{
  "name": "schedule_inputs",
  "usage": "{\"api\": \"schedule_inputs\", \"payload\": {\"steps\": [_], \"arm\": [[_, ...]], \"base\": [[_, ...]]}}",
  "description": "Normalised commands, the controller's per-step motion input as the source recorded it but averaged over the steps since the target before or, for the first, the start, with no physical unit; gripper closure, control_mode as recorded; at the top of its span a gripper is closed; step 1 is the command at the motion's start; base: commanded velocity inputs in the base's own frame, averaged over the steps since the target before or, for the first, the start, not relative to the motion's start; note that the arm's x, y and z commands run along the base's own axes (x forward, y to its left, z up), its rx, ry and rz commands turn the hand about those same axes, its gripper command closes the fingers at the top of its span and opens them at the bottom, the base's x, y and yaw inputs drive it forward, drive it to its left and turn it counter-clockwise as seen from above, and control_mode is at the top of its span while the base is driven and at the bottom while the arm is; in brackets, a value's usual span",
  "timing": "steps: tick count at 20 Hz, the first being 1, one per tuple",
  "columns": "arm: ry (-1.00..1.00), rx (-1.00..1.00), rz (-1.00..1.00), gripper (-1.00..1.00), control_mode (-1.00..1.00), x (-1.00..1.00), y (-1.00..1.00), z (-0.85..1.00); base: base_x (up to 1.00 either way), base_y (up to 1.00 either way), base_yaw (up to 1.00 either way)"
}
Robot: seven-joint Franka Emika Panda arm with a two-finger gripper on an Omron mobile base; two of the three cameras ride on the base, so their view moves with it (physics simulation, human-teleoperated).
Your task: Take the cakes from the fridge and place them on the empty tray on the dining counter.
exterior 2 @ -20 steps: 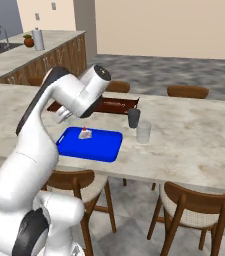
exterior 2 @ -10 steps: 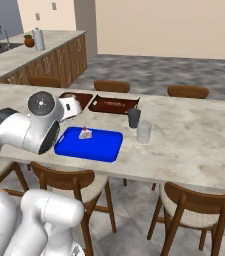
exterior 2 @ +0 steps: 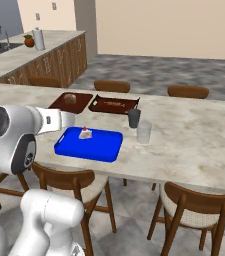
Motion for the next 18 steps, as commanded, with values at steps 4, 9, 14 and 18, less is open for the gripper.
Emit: {"api": "schedule_inputs", "payload": {"steps": [4, 9, 14, 18], "arm": [[-0.07, 0.05, -0.07, -1.0, -1.0, -0.35, -0.33, 0.14], [-0.09, 0.01, 0.03, -1.0, -1.0, -0.17, -0.07, -0.07], [-0.01, 0.0, 0.06, -1.0, 1.0, -0.04, -0.01, -0.04], [0.0, 0.0, 0.0, -1.0, 1.0, 0.0, 0.0, 0.0]], "base": [[0.0, 0.0, 0.0], [0.0, 0.0, 0.0], [-0.24, -0.07, 0.01], [-1.0, -0.06, 0.12]]}}
